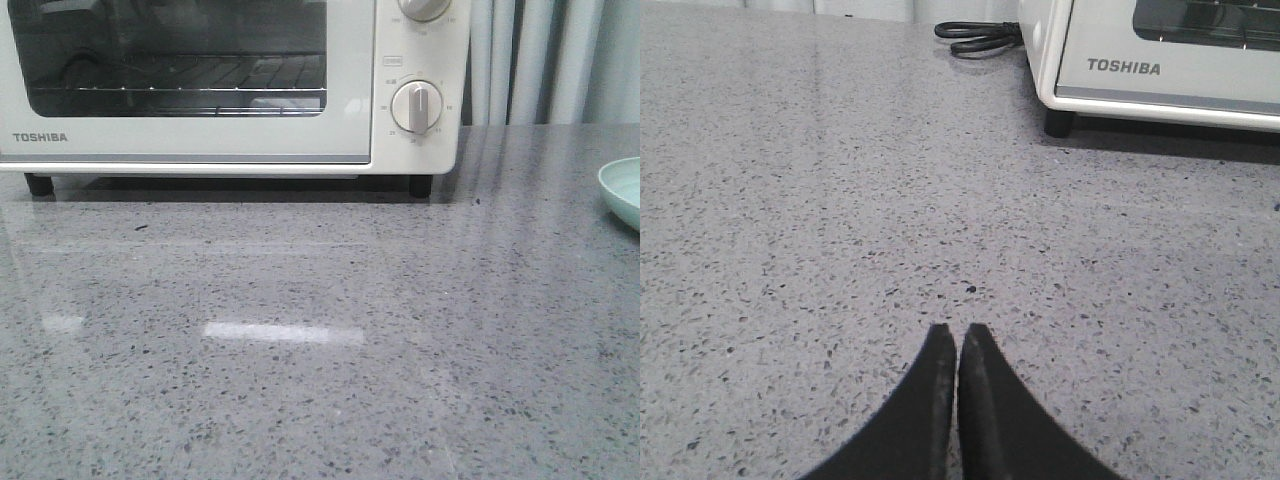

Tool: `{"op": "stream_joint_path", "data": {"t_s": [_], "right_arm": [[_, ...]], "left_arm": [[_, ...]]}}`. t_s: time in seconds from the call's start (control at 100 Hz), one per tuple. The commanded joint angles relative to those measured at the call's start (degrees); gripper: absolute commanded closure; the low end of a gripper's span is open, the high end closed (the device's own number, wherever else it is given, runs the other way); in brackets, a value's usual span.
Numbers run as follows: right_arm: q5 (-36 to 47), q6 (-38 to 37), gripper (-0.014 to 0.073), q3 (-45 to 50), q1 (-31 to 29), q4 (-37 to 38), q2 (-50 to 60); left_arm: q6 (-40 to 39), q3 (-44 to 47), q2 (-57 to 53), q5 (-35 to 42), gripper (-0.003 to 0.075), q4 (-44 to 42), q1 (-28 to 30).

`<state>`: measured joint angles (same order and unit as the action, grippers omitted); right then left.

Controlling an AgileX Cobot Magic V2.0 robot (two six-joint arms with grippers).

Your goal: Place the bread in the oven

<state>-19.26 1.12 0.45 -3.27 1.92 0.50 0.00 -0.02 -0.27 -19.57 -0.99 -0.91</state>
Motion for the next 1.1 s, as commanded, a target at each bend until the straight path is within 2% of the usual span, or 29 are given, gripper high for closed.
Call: {"op": "stream_joint_path", "data": {"t_s": [0.0, 0.68, 0.79, 0.88, 0.99, 1.09], "right_arm": [[1.7, 0.3, 0.067, 0.8, -0.5, -0.2, 1.1], [1.7, 0.3, 0.067, 0.8, -0.5, -0.2, 1.1], [5.9, -0.7, 0.067, 0.8, -0.5, -1.9, 1.1], [13.2, -1.8, 0.067, 0.8, -0.5, -9.9, 1.1], [21.4, -1.7, 0.067, 0.8, -0.5, -10.2, 1.1], [26.5, -0.7, 0.067, 0.8, -0.5, -10.1, 1.1]], "left_arm": [[-0.6, 1.4, -1.7, 3.4, 0.0741, 0.0, 0.2], [-0.6, 1.4, -1.7, 3.4, 0.0741, 0.0, 0.2], [-0.7, 1.4, -1.7, 7.0, 0.0741, 0.2, 0.2], [-0.8, 1.4, -1.7, 14.9, 0.0741, 10.7, 0.2], [-0.8, 1.4, -1.7, 25.5, 0.0741, 29.0, 0.1], [-0.8, 1.3, -1.7, 30.6, 0.0741, 33.9, 0.1]]}}
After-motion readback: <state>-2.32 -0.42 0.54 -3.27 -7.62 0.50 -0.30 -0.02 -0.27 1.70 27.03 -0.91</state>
